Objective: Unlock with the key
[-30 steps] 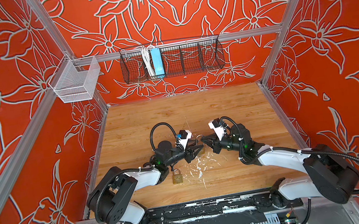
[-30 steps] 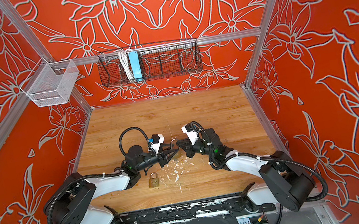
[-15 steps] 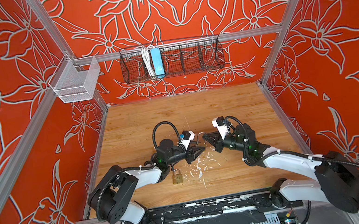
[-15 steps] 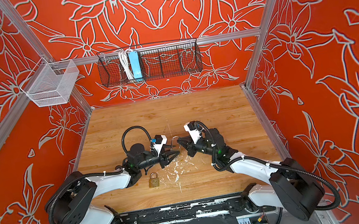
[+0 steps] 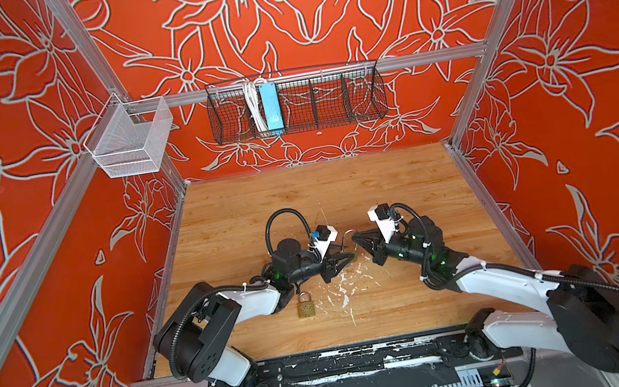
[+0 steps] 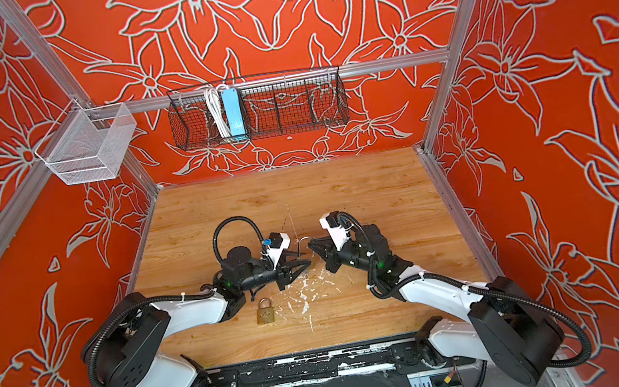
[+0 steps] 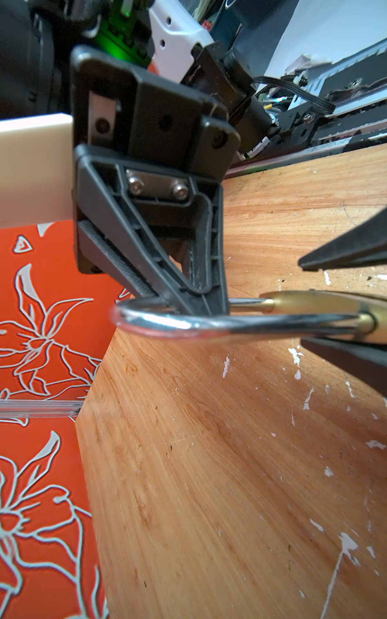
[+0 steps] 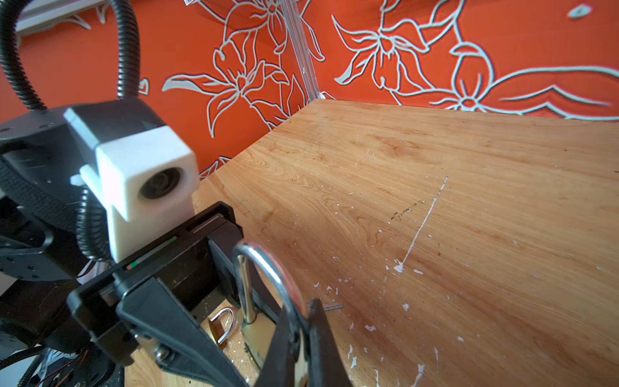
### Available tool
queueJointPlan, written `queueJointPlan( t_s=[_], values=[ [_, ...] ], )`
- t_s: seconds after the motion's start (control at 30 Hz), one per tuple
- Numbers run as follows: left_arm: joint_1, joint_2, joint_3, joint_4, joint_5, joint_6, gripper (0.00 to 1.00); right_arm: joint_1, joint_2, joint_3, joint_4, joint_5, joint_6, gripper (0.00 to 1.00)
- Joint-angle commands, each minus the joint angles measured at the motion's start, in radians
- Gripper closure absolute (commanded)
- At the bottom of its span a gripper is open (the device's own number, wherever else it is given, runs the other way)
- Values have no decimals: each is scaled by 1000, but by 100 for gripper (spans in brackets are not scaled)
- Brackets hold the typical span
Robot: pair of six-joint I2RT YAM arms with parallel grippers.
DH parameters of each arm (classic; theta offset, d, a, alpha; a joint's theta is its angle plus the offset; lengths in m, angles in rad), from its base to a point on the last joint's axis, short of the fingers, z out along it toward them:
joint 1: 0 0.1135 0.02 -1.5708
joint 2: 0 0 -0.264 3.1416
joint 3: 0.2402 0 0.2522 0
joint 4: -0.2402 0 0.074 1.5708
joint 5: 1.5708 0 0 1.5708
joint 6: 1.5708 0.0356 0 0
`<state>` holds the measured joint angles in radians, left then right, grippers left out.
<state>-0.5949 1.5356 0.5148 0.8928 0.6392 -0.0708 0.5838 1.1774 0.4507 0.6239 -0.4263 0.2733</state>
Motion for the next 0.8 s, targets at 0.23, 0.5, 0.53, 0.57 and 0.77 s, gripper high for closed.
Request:
queueJointPlan(
  t_s=[0.23, 0.5, 0.53, 0.57, 0.77],
  values=[
    [-3, 44, 26, 13, 43, 7, 66, -5, -82, -21, 96, 54, 0, 100],
    [-3, 81, -41, 243, 13, -45, 90, -6, -44, -12, 111, 25, 15, 100],
    [-3, 86, -46, 257, 11, -52, 93, -6, -38, -9, 112, 20, 17, 100],
    [-3, 87, -40, 251, 15, -53, 96, -5, -32, -11, 116, 23, 17, 100],
    [-1, 60, -6, 136, -31, -78, 100, -5, -29, -2, 64, 109, 13, 64]
  ],
)
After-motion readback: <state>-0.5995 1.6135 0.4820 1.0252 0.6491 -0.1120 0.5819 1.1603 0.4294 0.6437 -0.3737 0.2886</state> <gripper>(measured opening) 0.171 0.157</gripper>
